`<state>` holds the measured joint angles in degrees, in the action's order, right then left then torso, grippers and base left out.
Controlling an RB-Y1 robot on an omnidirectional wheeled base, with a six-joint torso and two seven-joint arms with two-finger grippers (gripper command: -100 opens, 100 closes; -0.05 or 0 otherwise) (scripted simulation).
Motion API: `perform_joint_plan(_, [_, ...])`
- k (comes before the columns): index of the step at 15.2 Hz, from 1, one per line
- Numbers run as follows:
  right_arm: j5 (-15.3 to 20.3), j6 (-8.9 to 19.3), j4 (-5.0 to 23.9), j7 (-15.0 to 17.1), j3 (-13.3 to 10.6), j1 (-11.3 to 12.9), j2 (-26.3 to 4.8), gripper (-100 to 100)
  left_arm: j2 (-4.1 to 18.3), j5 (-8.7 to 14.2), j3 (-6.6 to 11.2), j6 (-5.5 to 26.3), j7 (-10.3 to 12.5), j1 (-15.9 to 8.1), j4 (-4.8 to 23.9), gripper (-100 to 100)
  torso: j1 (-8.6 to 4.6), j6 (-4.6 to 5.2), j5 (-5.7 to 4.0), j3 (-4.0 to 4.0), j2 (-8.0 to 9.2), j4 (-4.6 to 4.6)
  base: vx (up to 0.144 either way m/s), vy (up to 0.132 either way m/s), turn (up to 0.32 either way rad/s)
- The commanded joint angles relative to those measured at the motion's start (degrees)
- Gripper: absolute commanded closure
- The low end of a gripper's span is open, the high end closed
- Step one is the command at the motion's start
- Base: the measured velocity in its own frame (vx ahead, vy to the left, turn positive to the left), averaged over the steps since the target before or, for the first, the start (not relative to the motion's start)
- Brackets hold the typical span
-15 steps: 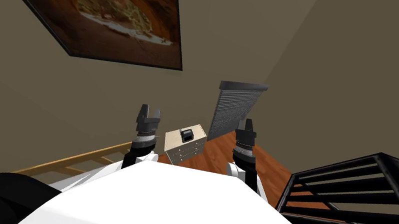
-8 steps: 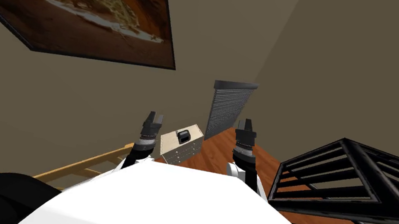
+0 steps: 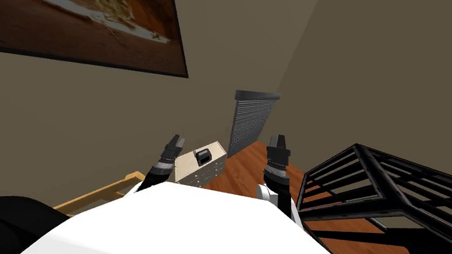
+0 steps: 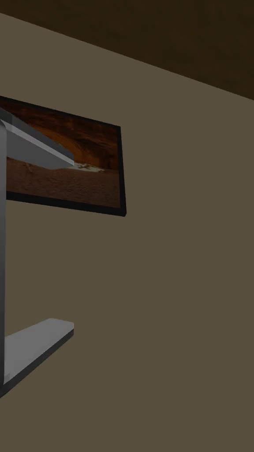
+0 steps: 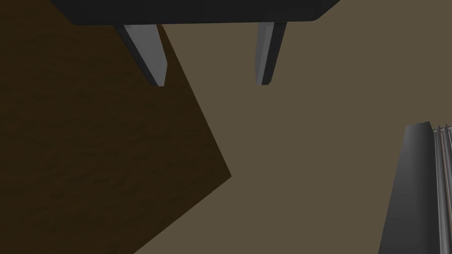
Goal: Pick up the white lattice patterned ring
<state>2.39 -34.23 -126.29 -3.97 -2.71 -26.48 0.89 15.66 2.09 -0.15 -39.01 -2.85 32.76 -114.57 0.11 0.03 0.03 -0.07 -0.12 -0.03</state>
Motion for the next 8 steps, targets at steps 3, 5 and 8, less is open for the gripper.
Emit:
perform_joint_plan(3, [0.0, 0.0, 0.0, 0.0, 0.0, 0.0, 0.0, 0, 2.36, -1.07, 0.92, -0.76, 2.36, 1.4, 4.98, -100, -0.01, 0.0, 0.0, 0.0, 0.0, 0.0, 0.023, 0.019, -0.25])
perform_joint_plan(5, [0.0, 0.0, 0.0, 0.0, 0.0, 0.0, 0.0, 0, 3.3, -1.52, 1.36, -1.12, 3.4, 1.89, 7.98, -100, 0.01, -0.01, 0.0, 0.0, 0.0, 0.0, 0.026, 0.023, -0.242])
perform_joint_plan(8, [0.0, 0.0, 0.0, 0.0, 0.0, 0.0, 0.0, 0, 4.19, -1.99, 1.8, -1.49, 4.46, 2.38, 11.84, -100, 0.01, 0.01, 0.0, -0.02, -0.03, -0.01, 0.028, 0.023, -0.247])
